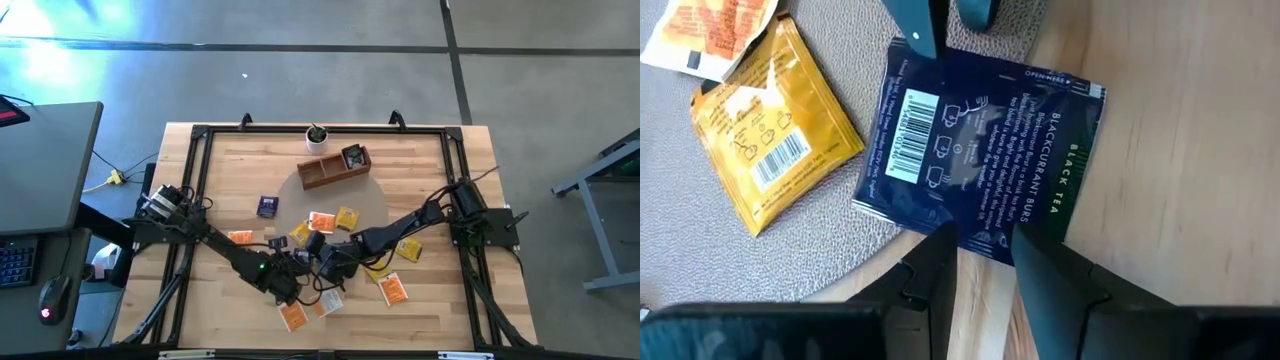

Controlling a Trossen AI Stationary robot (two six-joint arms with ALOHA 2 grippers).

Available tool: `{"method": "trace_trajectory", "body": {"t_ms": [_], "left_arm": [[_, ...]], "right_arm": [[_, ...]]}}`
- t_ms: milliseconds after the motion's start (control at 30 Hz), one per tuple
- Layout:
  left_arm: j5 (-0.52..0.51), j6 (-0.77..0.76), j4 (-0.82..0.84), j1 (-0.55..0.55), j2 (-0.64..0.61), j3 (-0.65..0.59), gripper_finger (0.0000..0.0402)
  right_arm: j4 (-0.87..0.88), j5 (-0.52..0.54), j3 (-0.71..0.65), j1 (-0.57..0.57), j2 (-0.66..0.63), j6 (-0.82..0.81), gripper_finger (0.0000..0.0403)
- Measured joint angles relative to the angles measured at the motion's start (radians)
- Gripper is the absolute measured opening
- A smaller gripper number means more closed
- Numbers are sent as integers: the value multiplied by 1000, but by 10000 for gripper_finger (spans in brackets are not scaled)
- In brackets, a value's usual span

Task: Pick & Place Tea
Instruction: Put the bottom purple tea bag into the right section of the wooden organizer

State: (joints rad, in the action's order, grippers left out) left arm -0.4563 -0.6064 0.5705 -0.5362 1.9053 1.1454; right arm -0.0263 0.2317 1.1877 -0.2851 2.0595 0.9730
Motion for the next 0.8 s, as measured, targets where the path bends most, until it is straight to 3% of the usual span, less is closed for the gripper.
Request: {"method": "trace_trajectory", "body": {"t_ms": [200, 433, 633, 800], "left_arm": [[-7, 6, -36, 0, 1, -2, 103], [3, 114, -164, 13, 3, -3, 103], [-4, 113, -137, 29, 3, -3, 103], [-2, 97, -127, 28, 3, -3, 103]], "right_arm": [[-55, -36, -1, 13, 3, 36, 112], [-79, -80, -1, 26, 3, 41, 112], [-75, -72, -1, 21, 3, 83, 109], [-38, 7, 0, 13, 3, 68, 74]]}}
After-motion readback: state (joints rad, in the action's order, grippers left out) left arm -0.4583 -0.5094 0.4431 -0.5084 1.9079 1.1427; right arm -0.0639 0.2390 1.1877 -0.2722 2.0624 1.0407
